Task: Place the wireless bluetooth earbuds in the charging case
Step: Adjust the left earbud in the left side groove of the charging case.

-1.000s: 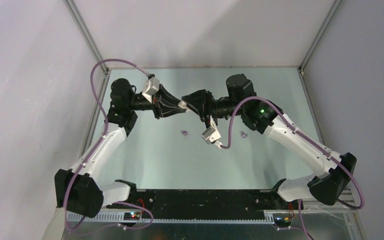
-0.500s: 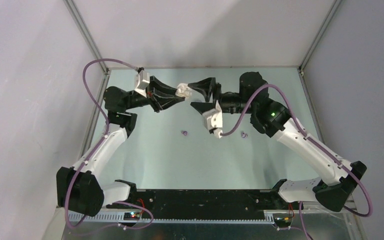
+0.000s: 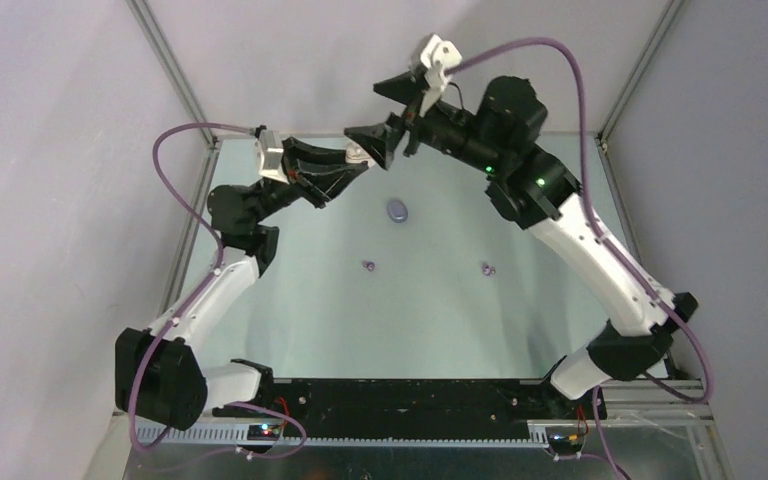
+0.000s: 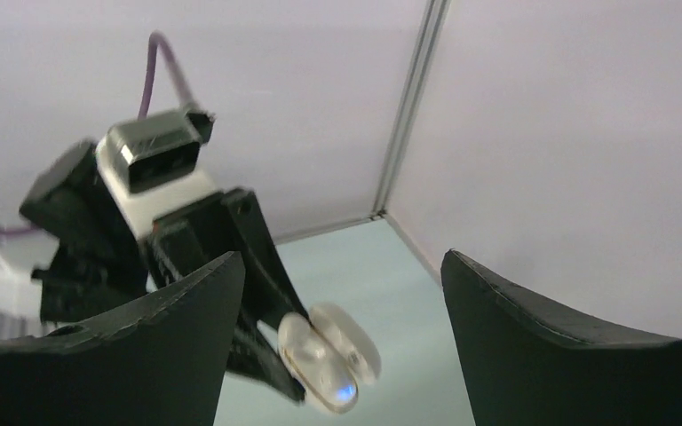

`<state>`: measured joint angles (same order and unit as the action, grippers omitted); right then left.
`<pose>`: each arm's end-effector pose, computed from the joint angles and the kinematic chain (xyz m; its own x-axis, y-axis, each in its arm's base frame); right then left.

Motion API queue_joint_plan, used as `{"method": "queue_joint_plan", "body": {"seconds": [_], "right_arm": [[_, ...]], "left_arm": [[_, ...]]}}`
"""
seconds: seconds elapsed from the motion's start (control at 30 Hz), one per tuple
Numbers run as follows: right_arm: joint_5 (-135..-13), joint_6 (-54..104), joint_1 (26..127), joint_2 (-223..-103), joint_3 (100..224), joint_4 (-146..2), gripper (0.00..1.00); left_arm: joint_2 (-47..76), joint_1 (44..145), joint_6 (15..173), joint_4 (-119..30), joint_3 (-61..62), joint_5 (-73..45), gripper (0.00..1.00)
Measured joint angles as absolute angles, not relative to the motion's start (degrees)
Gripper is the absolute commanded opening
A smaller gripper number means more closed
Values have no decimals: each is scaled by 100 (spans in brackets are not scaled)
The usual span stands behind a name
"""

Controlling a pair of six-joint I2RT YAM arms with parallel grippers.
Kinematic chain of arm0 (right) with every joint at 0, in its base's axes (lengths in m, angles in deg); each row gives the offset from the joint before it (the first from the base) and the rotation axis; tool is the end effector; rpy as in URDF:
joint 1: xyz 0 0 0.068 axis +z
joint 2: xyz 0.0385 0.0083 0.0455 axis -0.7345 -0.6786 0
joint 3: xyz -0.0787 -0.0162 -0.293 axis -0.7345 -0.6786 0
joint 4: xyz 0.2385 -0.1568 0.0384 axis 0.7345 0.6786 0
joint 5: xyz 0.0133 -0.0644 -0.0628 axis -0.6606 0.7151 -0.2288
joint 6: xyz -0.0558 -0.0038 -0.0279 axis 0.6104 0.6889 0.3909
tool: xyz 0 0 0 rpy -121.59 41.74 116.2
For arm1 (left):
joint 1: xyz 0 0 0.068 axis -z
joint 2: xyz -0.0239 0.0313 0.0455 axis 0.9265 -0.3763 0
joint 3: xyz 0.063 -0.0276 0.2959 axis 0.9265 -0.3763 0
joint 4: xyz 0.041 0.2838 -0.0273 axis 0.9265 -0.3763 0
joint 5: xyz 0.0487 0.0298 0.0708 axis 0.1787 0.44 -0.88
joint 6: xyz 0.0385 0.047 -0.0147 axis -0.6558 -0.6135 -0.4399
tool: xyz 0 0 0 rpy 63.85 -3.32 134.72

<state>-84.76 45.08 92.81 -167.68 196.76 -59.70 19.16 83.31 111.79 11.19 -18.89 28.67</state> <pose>0.2260 0.2518 0.6015 0.3452 0.0438 -0.9375 -0.8373 0.4657 -0.2865 0.2597 -0.1099 0.4331 0.1705 -0.3707 -0.9130 0.9499 0.3083 0.0522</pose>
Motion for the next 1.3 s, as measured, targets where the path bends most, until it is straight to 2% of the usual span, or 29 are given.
{"method": "queue_joint_plan", "body": {"seconds": [0.13,0.3,0.83,1.3], "right_arm": [[-8306,3732,9279,-17417,20196,-5953,86],[-8267,3275,9211,-17736,20225,-5800,86],[-8334,3138,9097,-17174,19440,-5771,85],[-8374,3238,9093,-17135,19388,-5762,83]], "left_arm": [[1918,8379,11253,1165,-1976,2686,0],[1929,8382,11351,1165,-1994,2605,0],[1951,8384,11378,1138,-1994,2653,0],[2043,8323,11378,1066,-1994,2782,0]]}}
